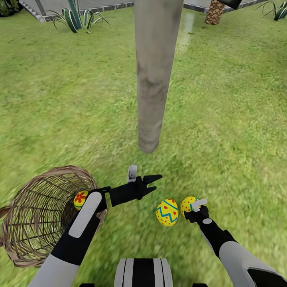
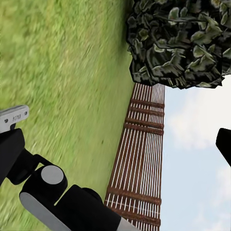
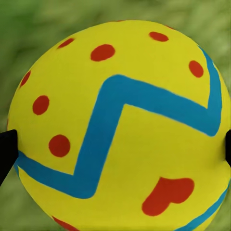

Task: Take the three Easter eggs out of the wicker basket on the lawn in the garden, then place them on the lawn next to a single tree (choose any tree) so that all three eggs are next to the same tree and none are left in the basket.

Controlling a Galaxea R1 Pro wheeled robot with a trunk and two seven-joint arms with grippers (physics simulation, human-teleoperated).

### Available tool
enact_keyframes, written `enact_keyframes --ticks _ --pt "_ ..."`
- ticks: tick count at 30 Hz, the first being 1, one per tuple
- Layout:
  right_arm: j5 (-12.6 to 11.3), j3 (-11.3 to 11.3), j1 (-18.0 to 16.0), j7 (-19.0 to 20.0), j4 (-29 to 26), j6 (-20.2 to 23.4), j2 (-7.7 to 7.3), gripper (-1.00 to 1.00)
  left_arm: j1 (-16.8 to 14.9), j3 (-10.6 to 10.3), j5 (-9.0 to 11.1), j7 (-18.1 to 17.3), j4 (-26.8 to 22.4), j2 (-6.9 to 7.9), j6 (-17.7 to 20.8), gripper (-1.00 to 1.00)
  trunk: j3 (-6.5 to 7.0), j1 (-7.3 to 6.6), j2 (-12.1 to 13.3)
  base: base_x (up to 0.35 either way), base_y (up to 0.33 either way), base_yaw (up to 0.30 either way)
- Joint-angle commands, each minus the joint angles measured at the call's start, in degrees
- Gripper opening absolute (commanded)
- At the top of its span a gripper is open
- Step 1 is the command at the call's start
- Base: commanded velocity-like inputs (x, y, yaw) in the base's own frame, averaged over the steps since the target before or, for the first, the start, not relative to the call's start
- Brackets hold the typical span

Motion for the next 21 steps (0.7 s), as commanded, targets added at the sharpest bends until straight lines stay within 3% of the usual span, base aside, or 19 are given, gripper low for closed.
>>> enact_keyframes --ticks 1,18,19,21 --pt "0.57 -0.78 0.00 -0.01 0.41 -0.22 -0.02 -1.00 0.00 0.05 0.01 -0.02 -0.01 -0.02 0.19 1.00 -0.03 0.03 0.01 0.000 0.000 0.000" --pt "0.56 -0.82 0.00 -0.01 0.72 -0.28 -0.04 -1.00 -0.01 0.10 0.01 -0.02 -0.01 -0.02 0.19 1.00 -0.03 0.03 0.01 0.000 0.000 0.000" --pt "0.57 -0.82 0.01 -0.01 0.72 -0.30 -0.04 1.00 -0.02 0.11 0.01 -0.02 -0.01 0.01 0.19 1.00 -0.03 0.03 0.01 0.000 0.000 0.000" --pt "0.57 -0.82 0.02 -0.01 0.72 -0.35 -0.11 1.00 -0.01 0.10 0.01 -0.02 -0.01 0.03 0.19 1.00 -0.03 0.03 0.01 0.000 0.000 0.000"
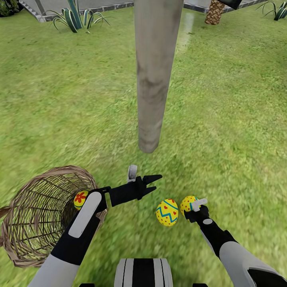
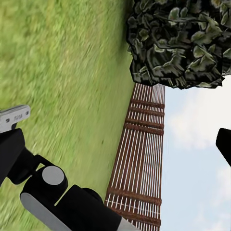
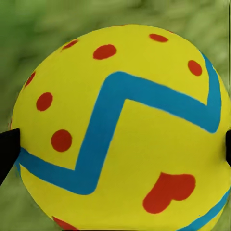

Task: Take the three Easter eggs out of the wicker basket on the lawn in the garden, then place them on the lawn next to a single tree (choose any tree) so that all three eggs are next to the same tree and none are left in the basket.

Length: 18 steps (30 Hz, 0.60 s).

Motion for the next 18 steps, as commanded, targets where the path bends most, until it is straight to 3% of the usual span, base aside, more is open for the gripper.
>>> enact_keyframes --ticks 1,18 --pt "0.61 -0.83 -0.01 -0.03 0.54 1.29 0.05 1.00 0.01 0.05 0.01 -0.02 -0.01 0.00 0.19 1.00 -0.03 0.02 0.00 0.000 0.000 0.000" --pt "0.61 -0.83 -0.03 -0.08 0.54 1.33 0.07 1.00 0.01 0.08 0.09 -0.02 -0.01 -0.01 0.19 1.00 -0.03 0.02 0.00 0.000 0.000 0.000"
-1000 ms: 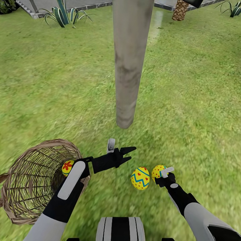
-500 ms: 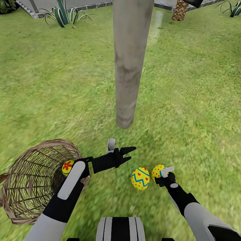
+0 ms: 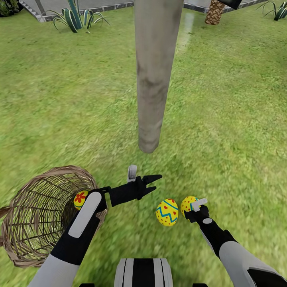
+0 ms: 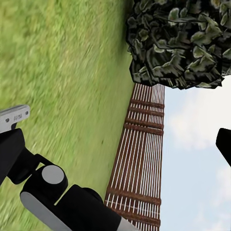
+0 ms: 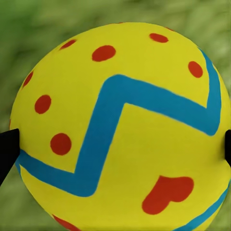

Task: Take the three Easter eggs out of the wicker basket on the lawn in the garden, then place them on the lawn next to a single tree (choose any tree) so that all three eggs are next to the same tree and none are left in the basket.

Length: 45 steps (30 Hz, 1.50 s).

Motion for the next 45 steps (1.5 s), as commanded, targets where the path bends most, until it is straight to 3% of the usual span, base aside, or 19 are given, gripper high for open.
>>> enact_keyframes --ticks 1,13,37,41,45 --pt "0.65 -0.85 0.01 -0.04 0.95 -0.23 0.00 1.00 -0.03 0.07 0.01 -0.02 -0.01 -0.01 0.19 1.00 -0.03 0.03 0.00 0.000 0.000 0.000" --pt "0.55 -0.34 -0.43 -0.17 0.44 -0.46 0.12 1.00 0.52 0.19 0.24 -0.10 -0.37 -0.08 0.13 1.00 -0.03 -0.01 0.07 0.000 0.000 0.000" --pt "0.29 -0.46 -0.54 -0.28 -0.33 -0.43 0.02 1.00 -0.25 0.19 0.10 0.33 -0.54 0.22 0.56 1.00 4.28 -5.28 9.69 0.000 0.000 0.000" --pt "-0.26 -0.58 -0.42 -0.27 -4.82 0.41 -0.01 1.00 -0.40 0.27 0.10 0.27 -0.57 0.75 0.79 1.00 5.00 -6.16 11.30 0.000 0.000 0.000" --pt "-0.32 -0.62 -0.37 -0.27 -5.90 1.08 0.03 1.00 -0.81 0.28 0.19 0.24 -0.58 1.45 0.82 1.00 5.72 -7.04 12.90 0.000 0.000 0.000"
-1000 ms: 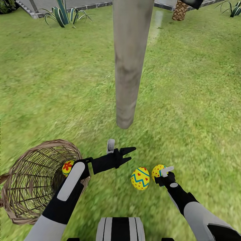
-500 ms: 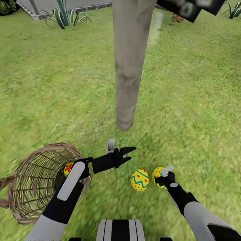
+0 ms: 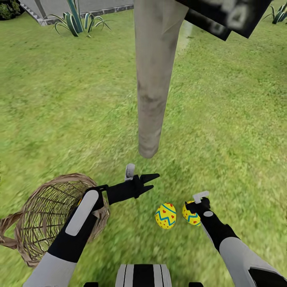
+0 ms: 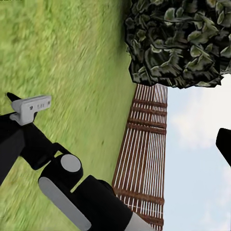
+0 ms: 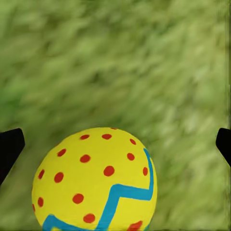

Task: Take the three Easter eggs out of the wicker basket on the lawn in the garden, then place them on the lawn next to a single tree (choose any tree) so that all three eggs are next to the same tree and none are left in the basket.

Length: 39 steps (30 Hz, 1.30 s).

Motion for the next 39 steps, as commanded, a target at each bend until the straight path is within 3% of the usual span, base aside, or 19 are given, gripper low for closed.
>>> enact_keyframes --ticks 1,7,11,13,17,21,29,33,39 --pt "0.56 -0.34 -0.02 0.01 -0.58 0.75 0.04 1.00 -0.05 0.04 -0.02 0.00 0.00 0.01 0.19 1.00 0.16 -0.23 0.40 0.000 0.000 0.000" --pt "0.47 -0.37 0.70 0.53 -11.62 10.03 0.33 1.00 -0.06 0.04 -0.03 0.01 0.00 0.11 0.18 1.00 1.23 -1.55 2.81 0.000 0.000 0.000" --pt "0.40 -0.37 0.85 0.94 -15.39 16.34 0.34 1.00 -0.09 0.04 -0.07 0.01 -0.03 0.14 0.18 1.00 1.95 -2.43 4.42 0.000 0.000 0.000" --pt "0.44 -0.37 0.86 3.88 -15.92 18.37 0.39 1.00 -0.14 0.04 -0.08 0.01 -0.17 0.33 0.24 1.00 2.31 -2.87 5.22 0.000 0.000 0.000" --pt "0.39 -0.37 0.86 6.98 -16.41 18.87 0.42 1.00 -0.15 0.08 -0.08 0.00 -0.40 0.51 0.18 1.00 3.03 -3.75 6.82 0.000 0.000 0.032" --pt "0.29 -0.37 0.86 7.18 -16.43 18.90 0.45 1.00 -0.15 0.12 0.08 -0.15 -0.48 1.82 0.18 1.00 3.03 -3.75 6.82 0.000 0.000 0.250" --pt "0.34 -0.37 0.86 7.22 -16.51 19.02 0.45 1.00 -0.15 0.13 0.10 -0.24 -0.48 2.03 0.18 1.00 3.03 -3.75 6.82 0.000 0.000 0.288" --pt "0.38 -0.37 0.86 7.38 -18.76 23.55 0.45 1.00 -0.15 0.13 0.10 -0.32 -0.48 1.94 0.18 1.00 3.21 -3.96 7.22 0.000 0.000 0.289" --pt "0.38 -0.37 0.92 7.48 -19.29 24.78 0.45 1.00 -0.15 0.35 0.10 -0.26 -1.03 1.81 0.18 1.00 4.29 -5.28 9.63 0.000 0.000 0.289"
